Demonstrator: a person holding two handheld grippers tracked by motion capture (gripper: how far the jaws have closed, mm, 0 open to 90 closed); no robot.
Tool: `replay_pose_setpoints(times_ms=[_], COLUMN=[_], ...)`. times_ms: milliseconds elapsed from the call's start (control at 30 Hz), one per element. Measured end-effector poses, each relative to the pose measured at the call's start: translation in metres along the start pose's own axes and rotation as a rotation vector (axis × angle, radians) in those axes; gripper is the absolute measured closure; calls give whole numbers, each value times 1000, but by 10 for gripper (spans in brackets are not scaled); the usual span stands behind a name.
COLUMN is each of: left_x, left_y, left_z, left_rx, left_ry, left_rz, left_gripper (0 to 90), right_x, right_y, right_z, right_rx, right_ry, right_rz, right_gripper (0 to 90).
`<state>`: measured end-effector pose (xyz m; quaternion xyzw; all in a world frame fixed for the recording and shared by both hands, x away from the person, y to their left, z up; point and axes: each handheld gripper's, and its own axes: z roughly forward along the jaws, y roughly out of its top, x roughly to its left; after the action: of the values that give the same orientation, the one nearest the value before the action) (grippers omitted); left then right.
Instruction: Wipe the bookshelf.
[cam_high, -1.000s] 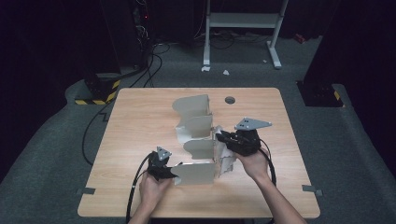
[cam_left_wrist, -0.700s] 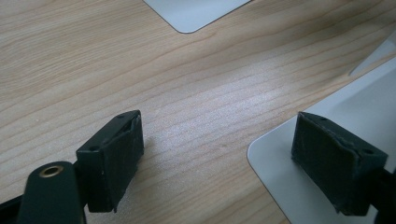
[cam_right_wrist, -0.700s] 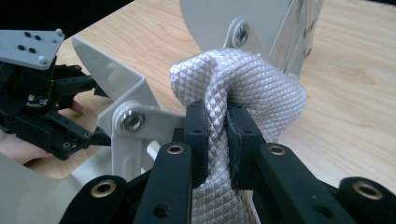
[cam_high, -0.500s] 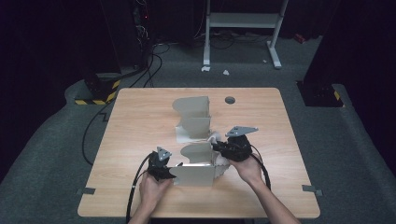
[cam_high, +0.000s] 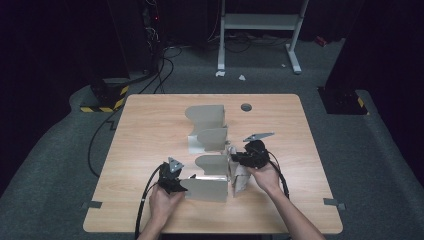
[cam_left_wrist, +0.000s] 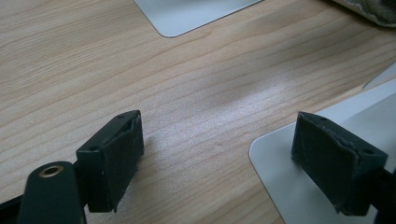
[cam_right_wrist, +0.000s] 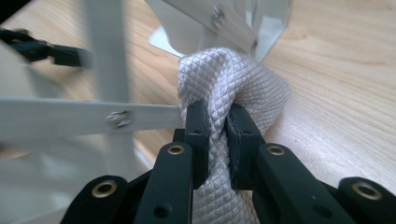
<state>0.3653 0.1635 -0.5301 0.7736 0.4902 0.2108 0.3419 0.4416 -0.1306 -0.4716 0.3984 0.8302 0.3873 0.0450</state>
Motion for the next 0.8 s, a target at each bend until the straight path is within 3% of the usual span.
replay_pose_setpoints(times_ms=[67,133,333,367,500,600,700,800], left_x=[0,0,0,0,0,0,0,0], left_y=[0,0,0,0,0,-1,-1,-1], left_z=[0,0,0,0,0,-1,-1,-1], left_rx=[0,0,-1,-1,-1,-1,-2,-3], left_ry=[0,0,1,1,1,2,1,2], left_rz=[0,1,1,1,1,2,1,1], left_gripper=[170,170,174,175,175,176,178,178], right_x=[0,4,16,21,26,26,24,18], right_y=[2,10,30,38,47,47,41,24], right_z=[2,-2,-33,-46,-61,-58,-45,-20], right_rx=[-2,-39,-123,-153,-212,-208,-177,-119], right_ry=[3,9,-13,-18,-18,-20,-26,-25], right_rz=[-2,-8,-68,-94,-116,-114,-104,-77], right_gripper=[812,812,814,814,815,815,816,817])
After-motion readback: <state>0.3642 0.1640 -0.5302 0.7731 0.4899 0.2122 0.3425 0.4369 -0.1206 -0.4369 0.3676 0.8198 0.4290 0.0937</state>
